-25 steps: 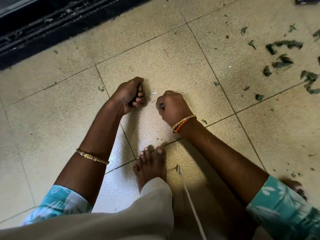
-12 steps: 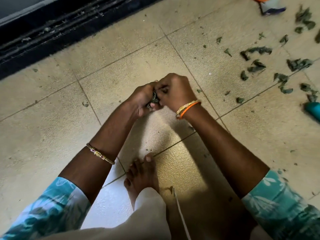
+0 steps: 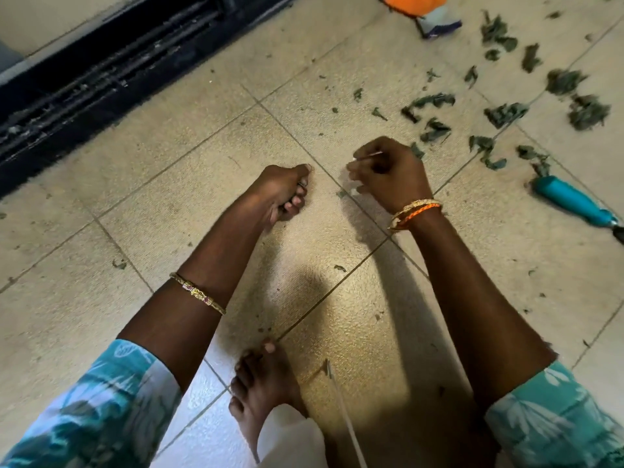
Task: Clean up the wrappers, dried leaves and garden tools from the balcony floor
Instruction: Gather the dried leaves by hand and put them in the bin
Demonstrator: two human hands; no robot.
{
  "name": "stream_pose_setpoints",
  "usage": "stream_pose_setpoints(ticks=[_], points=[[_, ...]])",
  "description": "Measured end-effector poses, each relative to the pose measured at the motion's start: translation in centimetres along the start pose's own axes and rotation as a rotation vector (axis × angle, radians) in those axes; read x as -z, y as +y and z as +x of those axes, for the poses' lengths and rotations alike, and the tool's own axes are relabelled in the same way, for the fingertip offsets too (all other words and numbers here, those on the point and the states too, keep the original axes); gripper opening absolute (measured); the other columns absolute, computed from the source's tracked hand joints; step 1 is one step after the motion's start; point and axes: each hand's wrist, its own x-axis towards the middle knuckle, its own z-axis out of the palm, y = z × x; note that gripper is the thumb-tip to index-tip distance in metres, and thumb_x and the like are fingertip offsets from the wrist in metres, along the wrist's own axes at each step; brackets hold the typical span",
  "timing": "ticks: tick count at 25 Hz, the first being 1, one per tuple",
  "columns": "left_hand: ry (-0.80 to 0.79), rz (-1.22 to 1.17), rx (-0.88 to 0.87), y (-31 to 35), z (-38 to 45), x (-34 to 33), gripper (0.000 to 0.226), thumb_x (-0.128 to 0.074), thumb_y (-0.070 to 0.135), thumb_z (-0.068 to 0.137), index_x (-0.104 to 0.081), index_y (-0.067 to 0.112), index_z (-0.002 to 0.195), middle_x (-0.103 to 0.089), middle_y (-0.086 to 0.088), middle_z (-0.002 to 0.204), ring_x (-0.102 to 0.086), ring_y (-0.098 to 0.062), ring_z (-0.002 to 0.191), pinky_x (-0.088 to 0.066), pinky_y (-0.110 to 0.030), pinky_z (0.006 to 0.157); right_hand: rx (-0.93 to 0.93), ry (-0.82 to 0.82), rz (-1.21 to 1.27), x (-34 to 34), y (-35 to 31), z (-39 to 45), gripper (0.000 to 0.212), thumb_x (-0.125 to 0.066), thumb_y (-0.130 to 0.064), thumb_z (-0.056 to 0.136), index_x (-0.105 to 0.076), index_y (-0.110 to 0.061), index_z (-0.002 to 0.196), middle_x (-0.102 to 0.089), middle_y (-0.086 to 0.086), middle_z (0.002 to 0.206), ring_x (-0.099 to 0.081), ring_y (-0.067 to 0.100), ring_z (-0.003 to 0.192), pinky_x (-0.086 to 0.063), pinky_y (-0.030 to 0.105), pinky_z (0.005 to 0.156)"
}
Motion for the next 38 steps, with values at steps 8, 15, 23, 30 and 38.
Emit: stream_pose_setpoints(ticks=[8,15,23,30,38], points=[[0.021,0.053,-0.033,1.2,0.1,-1.5,0.015,-0.054,0.028,0.086,-0.055,0.012,0.086,-0.033,0.010,0.040,-0.027,-0.005,0.032,-0.018,-0.010,0.033,0.192,-0.103,-0.402,-3.4,3.2,-0.5,0.012,-0.071,-0.008,0.076,-0.072,-0.003,0.087,-0.062,0.018,0.090,-0.059,0.032,0.088,-0.045,0.036,0.077],[-0.023,-0.005,-0.103,1.9,0.8,-4.2,0.032,-0.054,0.029,0.094,-0.044,0.018,0.066,-0.042,0.008,0.042,-0.031,-0.004,0.031,-0.018,-0.010,0.030,0.137,0.148,-0.422,-0.1,4.2,0.2,0.010,-0.058,-0.003,0.082,-0.067,-0.005,0.084,-0.059,0.018,0.092,-0.053,0.033,0.091,-0.038,0.031,0.075],[-0.128,-0.029,-0.135,2.2,1.3,-6.7,0.041,-0.049,0.041,0.097,-0.046,0.015,0.065,-0.048,0.007,0.044,-0.036,-0.004,0.034,-0.023,-0.012,0.031,-0.244,0.355,-0.465,2.4,6.3,-1.3,0.022,-0.051,-0.001,0.088,-0.060,0.001,0.107,-0.051,0.024,0.112,-0.051,0.037,0.099,-0.043,0.035,0.080],[-0.130,-0.049,-0.122,2.2,1.7,-6.7,0.042,-0.049,0.042,0.097,-0.046,0.017,0.064,-0.047,0.006,0.048,-0.035,-0.004,0.035,-0.022,-0.012,0.031,-0.141,0.286,-0.494,-1.2,4.2,-0.9,0.022,-0.056,-0.008,0.088,-0.066,-0.004,0.107,-0.051,0.020,0.111,-0.046,0.035,0.104,-0.040,0.034,0.082],[-0.232,-0.054,-0.076,2.6,2.1,-6.6,0.039,-0.040,0.037,0.101,-0.057,0.006,0.086,-0.070,-0.007,0.077,-0.053,-0.005,0.040,-0.024,-0.012,0.026,-0.090,0.229,-0.475,0.0,4.2,0.4,0.020,-0.057,0.001,0.083,-0.073,-0.006,0.093,-0.068,0.015,0.095,-0.062,0.027,0.089,-0.044,0.026,0.073]])
